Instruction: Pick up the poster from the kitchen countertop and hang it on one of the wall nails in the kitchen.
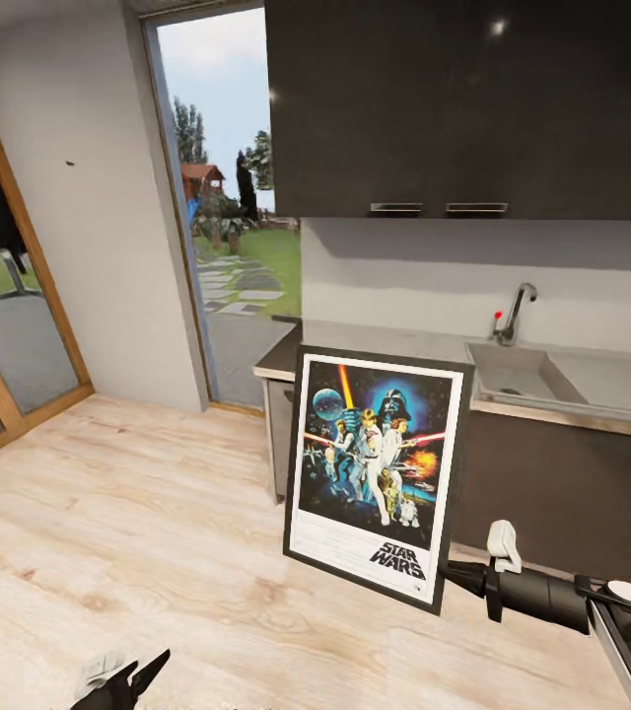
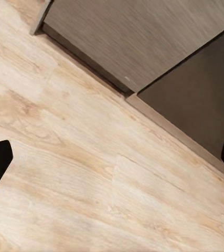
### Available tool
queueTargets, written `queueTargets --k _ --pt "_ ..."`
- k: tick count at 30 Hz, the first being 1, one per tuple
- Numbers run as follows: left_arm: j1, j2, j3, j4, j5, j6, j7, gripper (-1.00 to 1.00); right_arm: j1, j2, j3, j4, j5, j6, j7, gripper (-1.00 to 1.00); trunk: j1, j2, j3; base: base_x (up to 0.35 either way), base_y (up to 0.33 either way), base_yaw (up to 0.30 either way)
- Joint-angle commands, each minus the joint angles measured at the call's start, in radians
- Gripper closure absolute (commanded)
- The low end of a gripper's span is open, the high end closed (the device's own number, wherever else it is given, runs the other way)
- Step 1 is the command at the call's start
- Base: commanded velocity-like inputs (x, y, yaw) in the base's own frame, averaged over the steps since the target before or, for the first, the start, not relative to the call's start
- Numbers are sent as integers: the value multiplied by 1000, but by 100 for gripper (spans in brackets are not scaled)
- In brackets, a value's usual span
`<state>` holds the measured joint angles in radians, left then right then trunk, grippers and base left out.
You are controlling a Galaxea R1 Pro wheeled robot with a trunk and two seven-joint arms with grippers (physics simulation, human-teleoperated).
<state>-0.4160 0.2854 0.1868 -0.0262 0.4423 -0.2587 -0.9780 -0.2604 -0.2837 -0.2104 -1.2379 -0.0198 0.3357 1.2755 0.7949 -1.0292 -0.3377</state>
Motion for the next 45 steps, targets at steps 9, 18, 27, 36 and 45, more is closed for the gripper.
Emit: queueTargets --k 9,18,27,36,45 --pt "-1 -1 8 2 -8 -6 -2 -100 0 0 -1 0 -3 13 5 100 -11 20 8 1 2 232" --pt "-1 -2 9 2 -8 -6 13 -100 0 0 -2 0 -3 13 6 100 -46 83 36 0 0 26" --pt "55 -15 8 2 -7 -12 119 -100 0 0 -6 0 -3 13 8 100 -80 146 65 0 0 1" --pt "63 -21 9 2 -7 -13 123 -100 0 0 -5 0 -3 13 10 100 -115 209 93 0 0 0" --pt "63 -39 9 2 -7 -13 124 -100 0 0 -4 -1 -3 14 11 100 -149 272 121 0 0 0"
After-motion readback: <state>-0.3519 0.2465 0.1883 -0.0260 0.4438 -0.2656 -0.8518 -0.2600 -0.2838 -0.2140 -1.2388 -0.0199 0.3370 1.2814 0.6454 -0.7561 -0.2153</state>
